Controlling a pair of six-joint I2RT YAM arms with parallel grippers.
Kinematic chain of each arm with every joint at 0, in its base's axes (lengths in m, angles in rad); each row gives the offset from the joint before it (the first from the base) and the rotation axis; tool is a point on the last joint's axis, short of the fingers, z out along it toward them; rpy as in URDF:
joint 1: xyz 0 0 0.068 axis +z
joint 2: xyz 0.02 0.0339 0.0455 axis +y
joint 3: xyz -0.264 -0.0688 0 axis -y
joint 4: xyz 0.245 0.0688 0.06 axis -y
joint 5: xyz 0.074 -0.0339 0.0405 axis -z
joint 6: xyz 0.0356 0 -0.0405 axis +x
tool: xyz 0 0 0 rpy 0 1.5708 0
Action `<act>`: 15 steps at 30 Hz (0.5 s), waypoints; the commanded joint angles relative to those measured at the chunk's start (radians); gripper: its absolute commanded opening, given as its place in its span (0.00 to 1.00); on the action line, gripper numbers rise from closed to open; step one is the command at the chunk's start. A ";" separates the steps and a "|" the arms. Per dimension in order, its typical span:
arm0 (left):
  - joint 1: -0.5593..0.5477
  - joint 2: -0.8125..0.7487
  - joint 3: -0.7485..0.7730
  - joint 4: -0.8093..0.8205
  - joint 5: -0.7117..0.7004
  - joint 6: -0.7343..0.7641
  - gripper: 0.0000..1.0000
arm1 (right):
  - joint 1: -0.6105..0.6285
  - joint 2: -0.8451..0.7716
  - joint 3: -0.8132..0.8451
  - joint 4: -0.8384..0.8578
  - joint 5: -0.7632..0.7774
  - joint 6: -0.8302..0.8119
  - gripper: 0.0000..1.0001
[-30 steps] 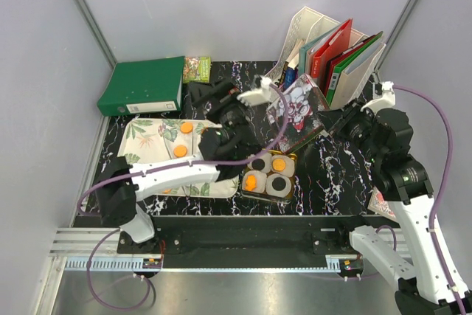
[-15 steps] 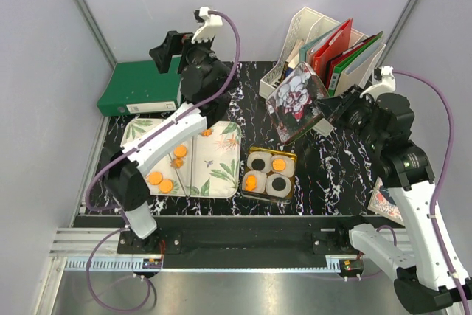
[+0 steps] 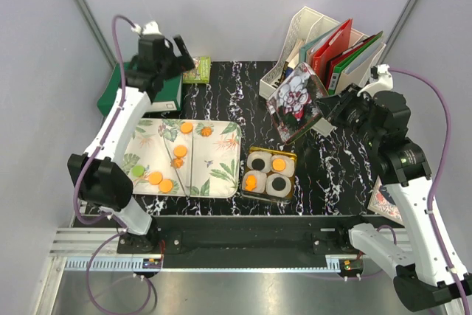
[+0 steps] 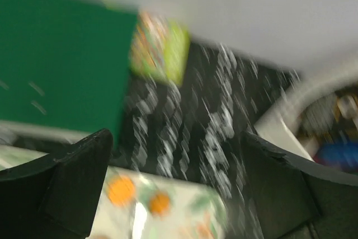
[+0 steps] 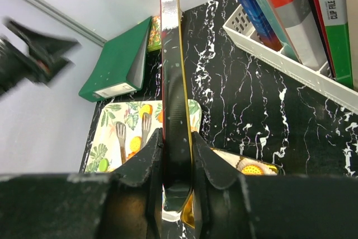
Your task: Pack the cookies
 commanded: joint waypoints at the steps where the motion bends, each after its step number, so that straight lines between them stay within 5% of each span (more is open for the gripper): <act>1: -0.060 -0.184 -0.382 0.207 0.588 -0.390 0.99 | 0.003 -0.017 -0.040 0.090 0.034 0.021 0.00; 7: -0.096 -0.374 -0.870 0.764 0.788 -0.750 0.99 | 0.003 -0.015 -0.097 0.188 0.032 0.077 0.00; 11: -0.171 -0.426 -0.984 0.918 0.779 -0.840 0.99 | 0.003 -0.017 -0.143 0.251 0.019 0.128 0.00; 15: -0.214 -0.383 -1.090 1.238 0.764 -0.995 0.99 | 0.003 -0.013 -0.187 0.294 -0.004 0.186 0.00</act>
